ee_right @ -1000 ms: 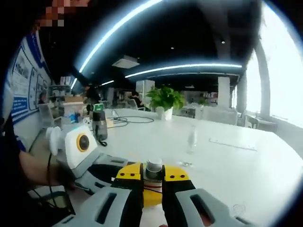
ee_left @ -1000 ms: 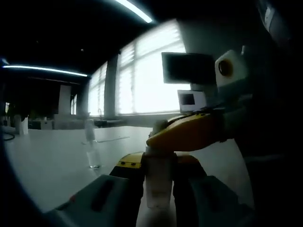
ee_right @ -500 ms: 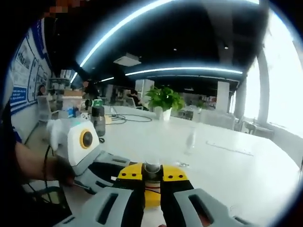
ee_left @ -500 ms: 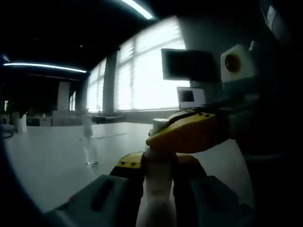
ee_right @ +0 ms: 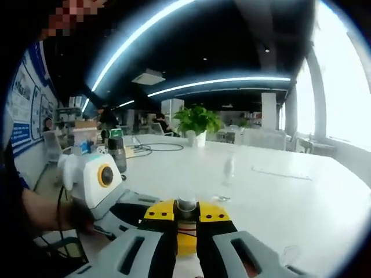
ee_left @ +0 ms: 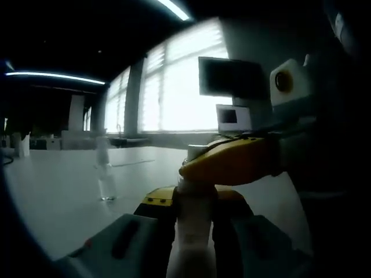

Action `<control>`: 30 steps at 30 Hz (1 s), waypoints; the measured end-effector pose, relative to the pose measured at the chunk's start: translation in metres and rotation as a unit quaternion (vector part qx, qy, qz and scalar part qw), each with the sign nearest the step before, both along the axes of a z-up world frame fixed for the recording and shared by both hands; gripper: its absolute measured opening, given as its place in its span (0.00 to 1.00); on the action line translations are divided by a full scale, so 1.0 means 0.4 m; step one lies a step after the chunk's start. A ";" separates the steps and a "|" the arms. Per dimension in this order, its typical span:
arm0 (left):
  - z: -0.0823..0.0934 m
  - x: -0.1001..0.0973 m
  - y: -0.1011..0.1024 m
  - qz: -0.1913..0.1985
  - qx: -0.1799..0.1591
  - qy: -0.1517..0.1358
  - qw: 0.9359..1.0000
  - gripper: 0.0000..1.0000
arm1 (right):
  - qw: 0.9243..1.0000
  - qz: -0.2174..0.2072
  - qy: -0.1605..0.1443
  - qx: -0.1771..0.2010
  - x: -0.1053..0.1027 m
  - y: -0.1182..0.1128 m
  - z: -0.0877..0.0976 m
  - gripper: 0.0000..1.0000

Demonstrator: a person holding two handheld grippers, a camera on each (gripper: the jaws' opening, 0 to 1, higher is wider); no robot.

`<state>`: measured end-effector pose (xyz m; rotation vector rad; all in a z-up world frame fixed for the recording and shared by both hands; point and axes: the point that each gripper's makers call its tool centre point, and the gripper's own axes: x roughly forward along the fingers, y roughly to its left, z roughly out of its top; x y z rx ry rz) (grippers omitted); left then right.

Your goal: Clamp pump bottle remove cover press pump head put on cover

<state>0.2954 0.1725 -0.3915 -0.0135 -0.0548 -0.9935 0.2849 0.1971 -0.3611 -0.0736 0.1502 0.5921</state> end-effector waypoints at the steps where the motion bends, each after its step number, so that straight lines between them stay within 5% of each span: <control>1: 0.000 0.000 -0.003 -0.002 0.001 -0.001 1.000 0.14 | 1.000 0.000 0.001 0.001 0.000 -0.001 0.000 0.07; 12: 0.000 -0.007 -0.005 0.002 0.017 -0.014 1.000 0.13 | 1.000 0.009 0.007 0.008 -0.003 -0.008 0.001 0.08; 19: -0.001 -0.033 -0.007 -0.023 0.009 0.000 1.000 0.13 | 0.996 0.083 -0.014 -0.019 -0.024 0.017 0.034 0.17; 26: 0.000 -0.034 -0.007 -0.026 0.006 -0.003 1.000 0.13 | 0.982 0.182 -0.024 -0.036 -0.043 0.017 0.124 0.17; 30: 0.001 -0.032 -0.006 -0.027 0.004 -0.005 1.000 0.13 | 0.961 0.244 -0.032 -0.125 -0.041 0.018 0.133 0.14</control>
